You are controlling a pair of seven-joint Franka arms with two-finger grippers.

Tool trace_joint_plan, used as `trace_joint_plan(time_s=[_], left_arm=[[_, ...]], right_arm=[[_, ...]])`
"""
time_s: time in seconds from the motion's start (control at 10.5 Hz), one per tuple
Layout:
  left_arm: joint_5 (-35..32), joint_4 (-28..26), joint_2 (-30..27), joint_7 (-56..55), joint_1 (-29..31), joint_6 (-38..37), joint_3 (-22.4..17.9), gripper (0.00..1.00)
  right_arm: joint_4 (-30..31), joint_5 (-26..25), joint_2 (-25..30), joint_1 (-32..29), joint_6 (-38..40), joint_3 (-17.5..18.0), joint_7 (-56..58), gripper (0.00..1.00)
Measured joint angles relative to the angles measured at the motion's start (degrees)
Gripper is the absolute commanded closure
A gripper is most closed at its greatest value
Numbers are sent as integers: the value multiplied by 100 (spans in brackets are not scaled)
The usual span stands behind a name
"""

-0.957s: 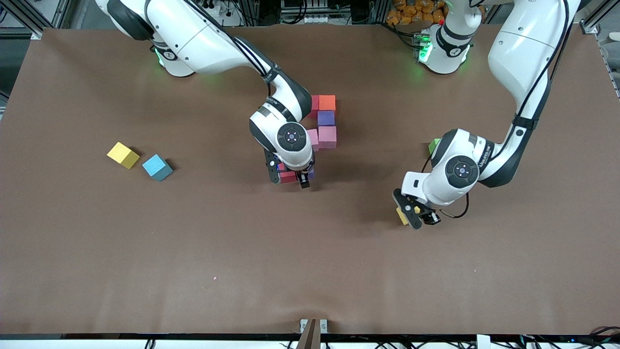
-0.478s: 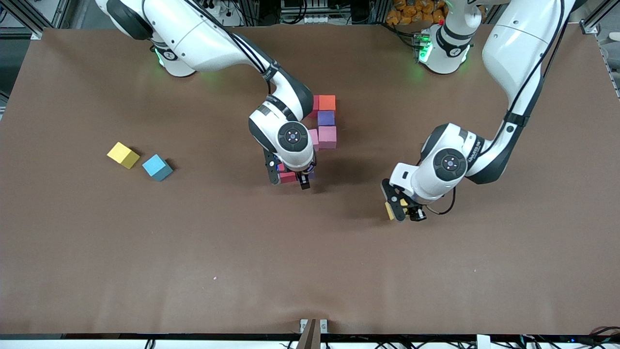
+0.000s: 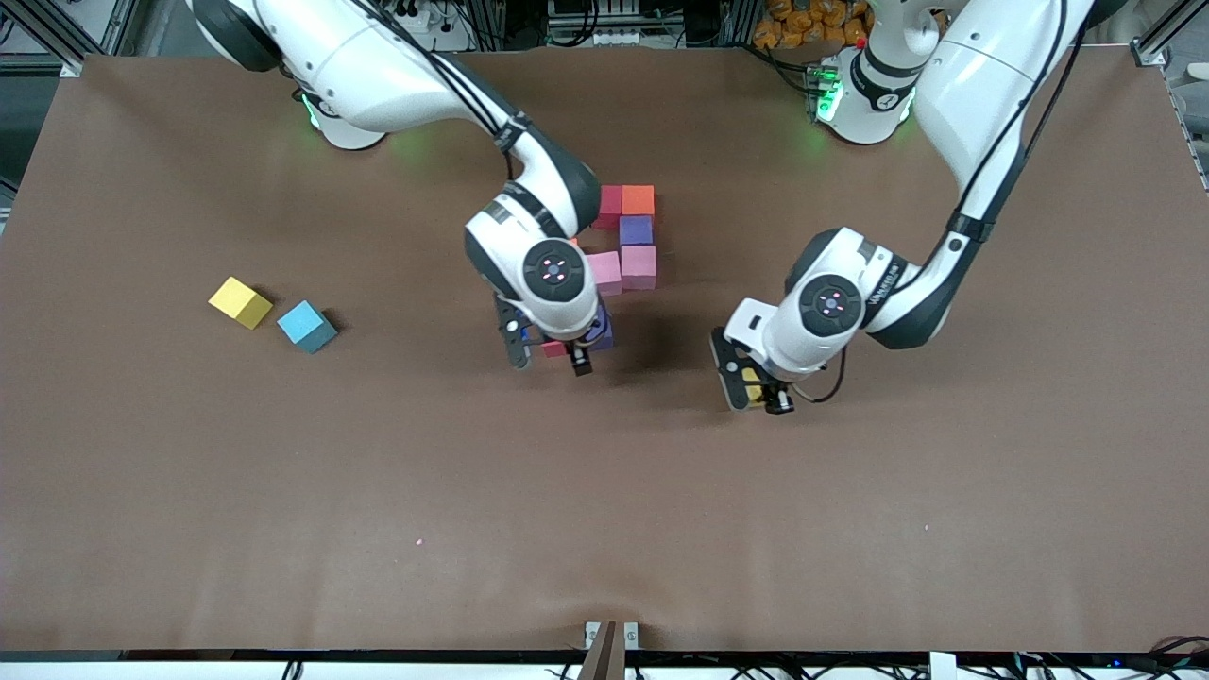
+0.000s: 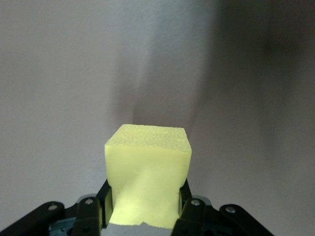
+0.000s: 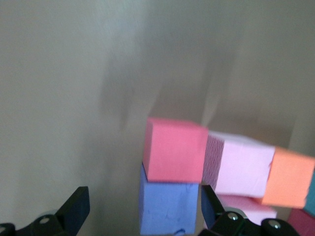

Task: Form number 2 with 11 blocks
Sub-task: 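Carry yellow to the shape while the right gripper releases blue and withdraws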

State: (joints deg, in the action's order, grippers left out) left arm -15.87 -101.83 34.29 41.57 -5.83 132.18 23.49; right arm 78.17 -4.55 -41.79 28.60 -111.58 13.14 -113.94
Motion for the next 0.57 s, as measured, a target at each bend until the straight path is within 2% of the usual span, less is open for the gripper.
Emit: trace_joint_plan(time_s=[0.57], left_arm=[[0, 17, 51, 0, -651, -2, 10, 64]], right_arm=[[-15, 368, 365, -1378, 374, 8, 2527, 0]])
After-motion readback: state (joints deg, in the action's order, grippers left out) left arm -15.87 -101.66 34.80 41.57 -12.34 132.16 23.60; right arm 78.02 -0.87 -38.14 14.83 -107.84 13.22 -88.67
